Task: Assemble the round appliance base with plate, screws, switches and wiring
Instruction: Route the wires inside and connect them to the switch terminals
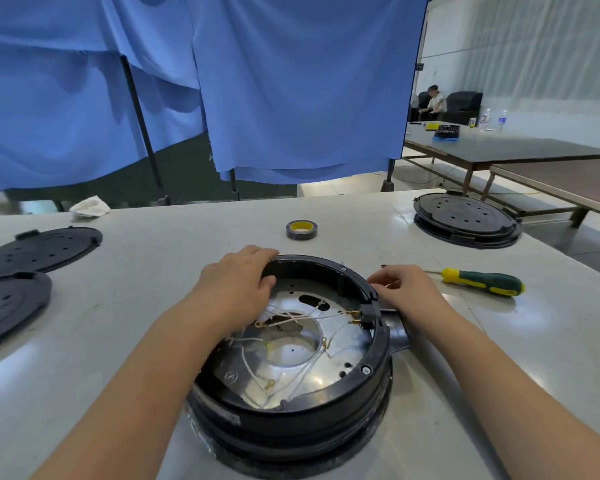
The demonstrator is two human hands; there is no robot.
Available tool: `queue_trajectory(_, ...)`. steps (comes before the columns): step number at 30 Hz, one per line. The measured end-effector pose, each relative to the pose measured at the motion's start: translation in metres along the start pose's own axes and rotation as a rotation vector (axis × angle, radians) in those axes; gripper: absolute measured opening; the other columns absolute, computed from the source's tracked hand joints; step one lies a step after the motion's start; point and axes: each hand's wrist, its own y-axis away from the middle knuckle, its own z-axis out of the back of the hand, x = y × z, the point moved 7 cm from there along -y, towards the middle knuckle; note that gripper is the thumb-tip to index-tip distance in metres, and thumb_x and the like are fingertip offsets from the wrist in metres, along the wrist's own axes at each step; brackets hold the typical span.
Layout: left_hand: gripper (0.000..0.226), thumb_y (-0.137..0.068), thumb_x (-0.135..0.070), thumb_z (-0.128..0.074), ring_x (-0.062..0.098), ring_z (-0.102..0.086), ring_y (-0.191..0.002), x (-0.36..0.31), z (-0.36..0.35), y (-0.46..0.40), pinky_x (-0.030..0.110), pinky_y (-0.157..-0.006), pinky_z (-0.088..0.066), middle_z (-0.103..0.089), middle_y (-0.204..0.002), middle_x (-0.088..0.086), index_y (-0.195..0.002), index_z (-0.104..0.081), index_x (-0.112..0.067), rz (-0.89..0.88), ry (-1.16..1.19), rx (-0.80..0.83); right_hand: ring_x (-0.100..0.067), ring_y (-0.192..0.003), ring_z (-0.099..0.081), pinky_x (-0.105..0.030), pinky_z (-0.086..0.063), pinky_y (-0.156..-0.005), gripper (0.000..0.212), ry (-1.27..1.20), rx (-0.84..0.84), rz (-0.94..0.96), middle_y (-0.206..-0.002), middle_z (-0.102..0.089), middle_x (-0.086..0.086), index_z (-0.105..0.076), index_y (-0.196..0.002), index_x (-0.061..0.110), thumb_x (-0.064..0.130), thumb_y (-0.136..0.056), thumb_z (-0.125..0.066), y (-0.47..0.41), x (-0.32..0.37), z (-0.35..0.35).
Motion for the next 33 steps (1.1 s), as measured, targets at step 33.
queue_trajectory(33, 0.042, -0.099, -0.028, -0.048, 0.025, -0.045, -0.120, -0.004, 0.001, 0.007, 0.043, -0.100, -0.045, -0.042, -0.138, 0.001, -0.139, -0.043, -0.019, 0.042, -0.095, 0.058, -0.012, -0.065, -0.059, -0.028, -0.049, -0.059, 0.015, 0.043, 0.020, 0.021, -0.085, -0.067, -0.007, -0.061, -0.086, 0.011, 0.019, -0.095, -0.052, -0.026, 0.066, 0.021)
